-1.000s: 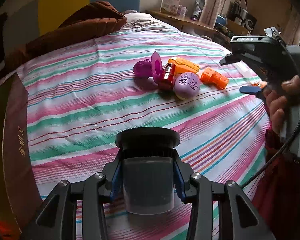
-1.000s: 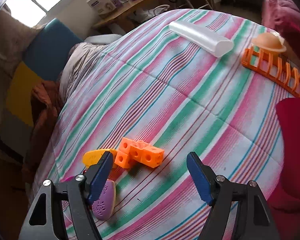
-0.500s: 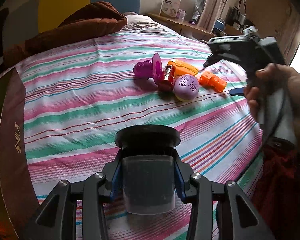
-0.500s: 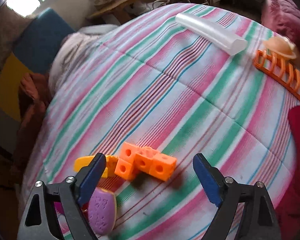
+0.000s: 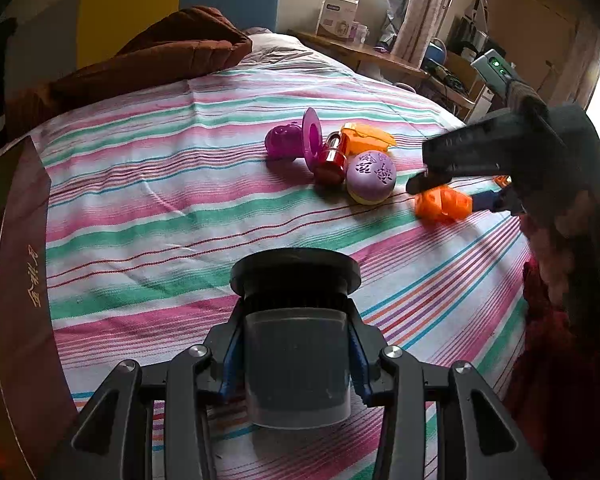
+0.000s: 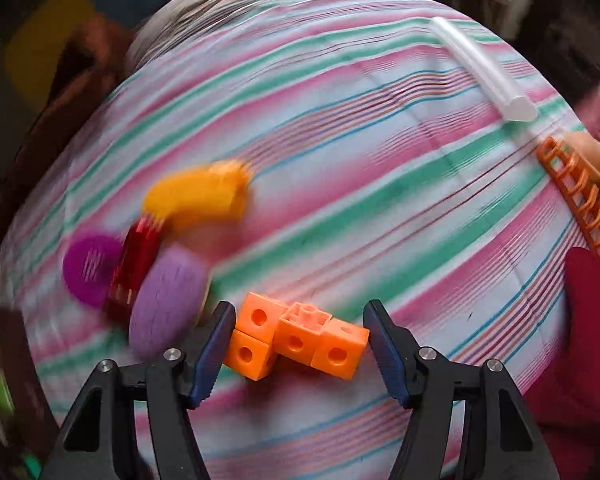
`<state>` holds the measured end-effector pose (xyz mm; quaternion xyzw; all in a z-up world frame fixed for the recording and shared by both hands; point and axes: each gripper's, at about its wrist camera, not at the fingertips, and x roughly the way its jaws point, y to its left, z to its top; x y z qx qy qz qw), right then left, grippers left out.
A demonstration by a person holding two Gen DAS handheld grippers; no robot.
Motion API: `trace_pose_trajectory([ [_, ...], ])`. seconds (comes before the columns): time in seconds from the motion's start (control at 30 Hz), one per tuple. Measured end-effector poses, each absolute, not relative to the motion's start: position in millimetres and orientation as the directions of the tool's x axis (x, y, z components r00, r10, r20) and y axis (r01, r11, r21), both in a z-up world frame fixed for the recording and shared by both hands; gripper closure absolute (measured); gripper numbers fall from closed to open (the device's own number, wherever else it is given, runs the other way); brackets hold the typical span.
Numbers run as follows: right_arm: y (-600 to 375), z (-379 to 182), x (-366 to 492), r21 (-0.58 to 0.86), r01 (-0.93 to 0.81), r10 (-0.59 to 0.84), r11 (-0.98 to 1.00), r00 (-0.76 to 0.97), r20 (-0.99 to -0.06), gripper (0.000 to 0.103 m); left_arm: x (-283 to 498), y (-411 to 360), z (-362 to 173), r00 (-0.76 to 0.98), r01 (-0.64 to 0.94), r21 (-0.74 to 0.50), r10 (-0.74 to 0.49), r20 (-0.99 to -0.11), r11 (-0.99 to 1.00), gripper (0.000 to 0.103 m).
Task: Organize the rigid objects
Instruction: 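Lift the clear cup with the left tool while the right tool grasps the orange cube blocks, then carry the clear cup into the tray and open the left tool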
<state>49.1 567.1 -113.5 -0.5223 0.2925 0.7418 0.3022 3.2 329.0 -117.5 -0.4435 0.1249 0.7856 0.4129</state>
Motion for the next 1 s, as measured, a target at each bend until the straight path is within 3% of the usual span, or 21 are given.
trace_pose_trajectory([
  [0.23,550,-117,44,0.004,-0.693,0.222,-0.721,-0.237,-0.946,0.033,6,323,-111,-0.266,-0.738,-0.17,0.513,-0.816,-0.653,0.06],
  [0.6,548,-113,45,-0.033,-0.666,0.257,-0.745,-0.241,-0.936,0.034,27,286,-53,-0.358,-0.74,-0.142,0.565,-0.743,-0.657,0.059],
  [1.0,554,-109,49,-0.044,-0.661,0.265,-0.749,-0.237,-0.935,0.034,-41,185,-30,-0.459,-0.563,-0.177,0.484,-0.745,-0.807,0.059],
])
